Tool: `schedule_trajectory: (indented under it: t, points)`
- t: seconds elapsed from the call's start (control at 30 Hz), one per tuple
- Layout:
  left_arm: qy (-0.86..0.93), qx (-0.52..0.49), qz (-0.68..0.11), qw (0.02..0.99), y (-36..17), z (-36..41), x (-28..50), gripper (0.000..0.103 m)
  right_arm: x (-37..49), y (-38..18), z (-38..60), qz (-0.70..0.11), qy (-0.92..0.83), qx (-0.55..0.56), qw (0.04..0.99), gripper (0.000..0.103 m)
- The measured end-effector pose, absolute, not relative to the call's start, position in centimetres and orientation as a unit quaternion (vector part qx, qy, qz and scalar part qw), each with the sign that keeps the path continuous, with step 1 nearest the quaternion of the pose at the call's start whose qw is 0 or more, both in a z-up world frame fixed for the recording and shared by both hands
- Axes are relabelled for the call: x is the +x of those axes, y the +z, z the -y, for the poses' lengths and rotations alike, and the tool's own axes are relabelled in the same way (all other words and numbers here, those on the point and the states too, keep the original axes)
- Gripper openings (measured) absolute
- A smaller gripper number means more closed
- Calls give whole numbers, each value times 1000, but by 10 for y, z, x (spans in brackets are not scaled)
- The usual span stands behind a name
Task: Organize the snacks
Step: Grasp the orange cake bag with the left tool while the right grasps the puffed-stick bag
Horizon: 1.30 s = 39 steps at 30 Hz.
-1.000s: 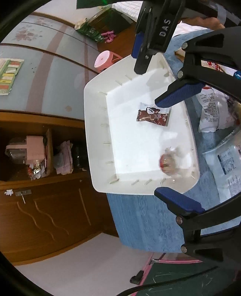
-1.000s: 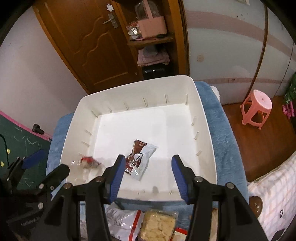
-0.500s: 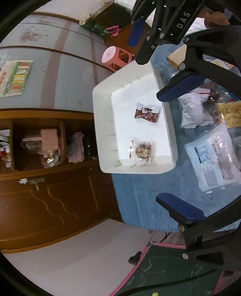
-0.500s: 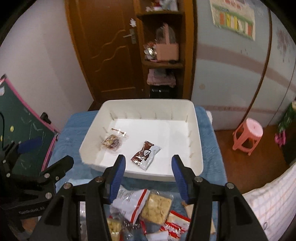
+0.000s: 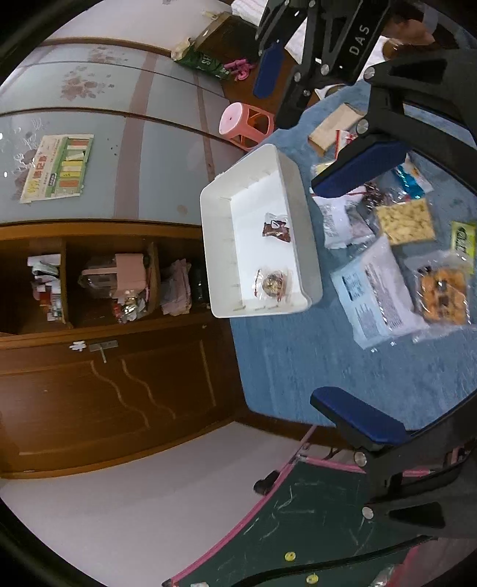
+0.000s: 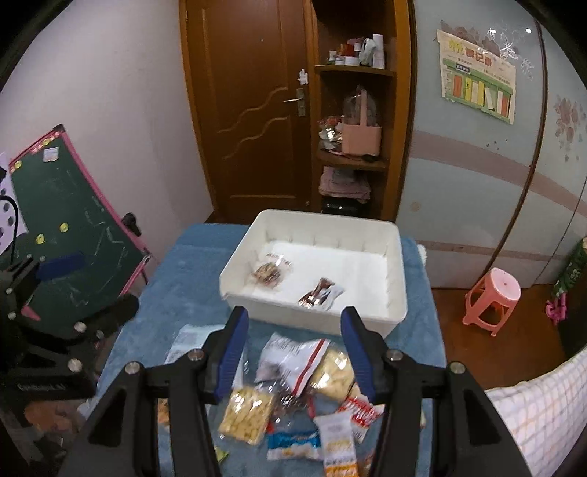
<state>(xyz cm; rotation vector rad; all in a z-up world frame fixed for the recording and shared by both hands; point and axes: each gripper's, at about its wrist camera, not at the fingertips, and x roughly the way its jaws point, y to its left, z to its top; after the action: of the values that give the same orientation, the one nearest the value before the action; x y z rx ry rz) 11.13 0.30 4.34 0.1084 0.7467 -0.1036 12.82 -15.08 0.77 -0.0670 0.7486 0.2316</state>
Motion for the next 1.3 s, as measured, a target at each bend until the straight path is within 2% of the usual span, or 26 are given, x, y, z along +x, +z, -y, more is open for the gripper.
schedule_trajectory:
  t: [0.2,0.43,0.47,0.6,0.67,0.97,1.3]
  points:
    - [-54,71,-360,929,31,-10,75,103,102,-14,143,-368,118,-35,922,53]
    - [-61,46,-394,916,-20,-17,54,103,89,-52,140,-403,122,-9,907,53]
    - [-53,39,-398,915,-30,-21,53,103,89,-56,140,-406,121,-6,906,54]
    - [-26,21,-418,908,-65,-32,53,103,86,-74,139,-402,100,-3,910,69]
    - [-27,-2,-438,899,-86,-41,55,103,86,-84,139,-402,93,-2,911,70]
    - [-21,-69,-517,853,-166,-63,67,103,95,-139,115,-458,103,-7,883,70]
    - [-28,-53,-537,841,-194,-46,80,103,124,-183,104,-517,94,26,850,70]
